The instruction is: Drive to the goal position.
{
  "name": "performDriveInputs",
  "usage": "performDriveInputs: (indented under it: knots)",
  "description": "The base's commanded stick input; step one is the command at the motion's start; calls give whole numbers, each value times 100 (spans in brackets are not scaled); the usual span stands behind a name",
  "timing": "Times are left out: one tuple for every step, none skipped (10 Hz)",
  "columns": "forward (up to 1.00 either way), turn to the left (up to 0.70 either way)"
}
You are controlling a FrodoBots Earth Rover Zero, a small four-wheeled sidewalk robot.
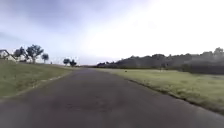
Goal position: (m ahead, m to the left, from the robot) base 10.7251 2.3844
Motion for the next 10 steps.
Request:
performDriveInputs:
  knots:
    - [100,27]
    - [100,27]
    - [100,27]
    - [100,27]
    - [100,27]
    - [100,24]
    - [100,8]
    - [100,0]
    - [100,0]
    - [100,0]
